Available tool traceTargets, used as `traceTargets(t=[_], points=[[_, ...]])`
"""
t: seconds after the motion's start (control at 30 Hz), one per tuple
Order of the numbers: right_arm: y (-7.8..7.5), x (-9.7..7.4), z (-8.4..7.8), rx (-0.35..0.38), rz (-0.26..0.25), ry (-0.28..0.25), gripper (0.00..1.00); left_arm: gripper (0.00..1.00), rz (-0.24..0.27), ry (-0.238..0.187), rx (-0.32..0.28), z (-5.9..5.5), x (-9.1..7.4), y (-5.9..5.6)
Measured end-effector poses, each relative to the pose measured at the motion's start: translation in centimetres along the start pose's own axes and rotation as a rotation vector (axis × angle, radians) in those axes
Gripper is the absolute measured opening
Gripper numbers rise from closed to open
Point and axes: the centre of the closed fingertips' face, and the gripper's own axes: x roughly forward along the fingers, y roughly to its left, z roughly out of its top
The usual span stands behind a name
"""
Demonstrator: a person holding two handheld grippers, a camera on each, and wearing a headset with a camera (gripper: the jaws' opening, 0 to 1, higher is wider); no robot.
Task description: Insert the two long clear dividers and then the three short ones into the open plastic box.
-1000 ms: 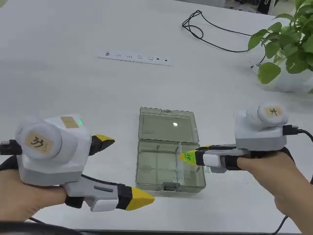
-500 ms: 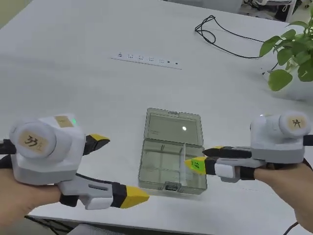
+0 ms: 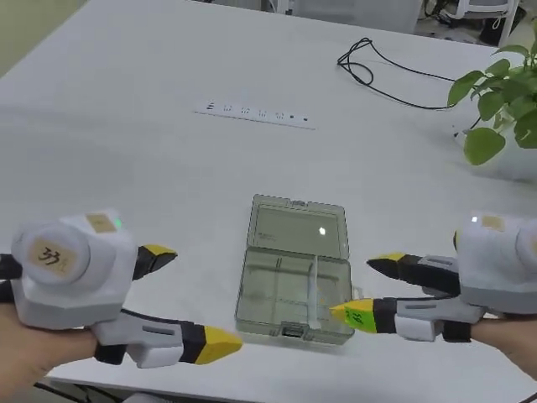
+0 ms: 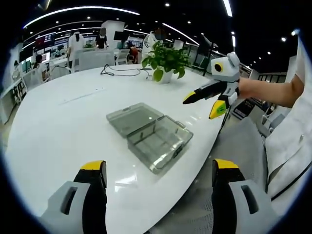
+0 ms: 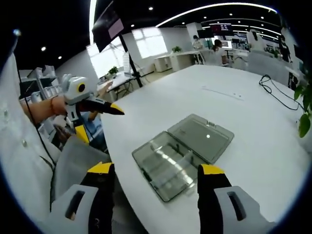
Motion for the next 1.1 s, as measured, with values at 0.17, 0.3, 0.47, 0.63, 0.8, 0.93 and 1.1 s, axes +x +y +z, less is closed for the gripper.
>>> traceTargets(t=[0.17,0.3,0.47,0.63,0.8,0.93,1.1], points=[[-0.3,-0.9,-0.7,-0.039,0.021,-0.019,0.75,0.9,0.011,0.019,-0.006,-0.6,0.3,0.4],[-0.3,-1.4,-1.2,-0.084,0.028,-0.037,0.78,0.89,0.021,0.048,-0.01,-1.3,0.6,0.8],[-0.2,-1.7,-2.2,-0.126,0.035,-0.045,0.82,0.84,0.043,0.122,-0.018,-3.0,1.1,1.6],[-0.4,-2.1,-2.7,-0.157,0.029,-0.065,0.84,0.8,0.069,0.183,-0.025,-4.5,1.7,2.8],[-0.6,-2.5,-3.2,-0.144,0.017,-0.078,0.84,0.72,0.085,0.222,-0.047,-5.5,2.5,3.5],[-0.9,-2.9,-3.2,-0.138,0.002,-0.099,0.83,0.64,0.114,0.296,-0.045,-7.1,3.0,4.4],[-0.7,-3.2,-3.0,-0.124,-0.01,-0.124,0.83,0.61,0.138,0.362,-0.087,-8.6,3.5,5.1]])
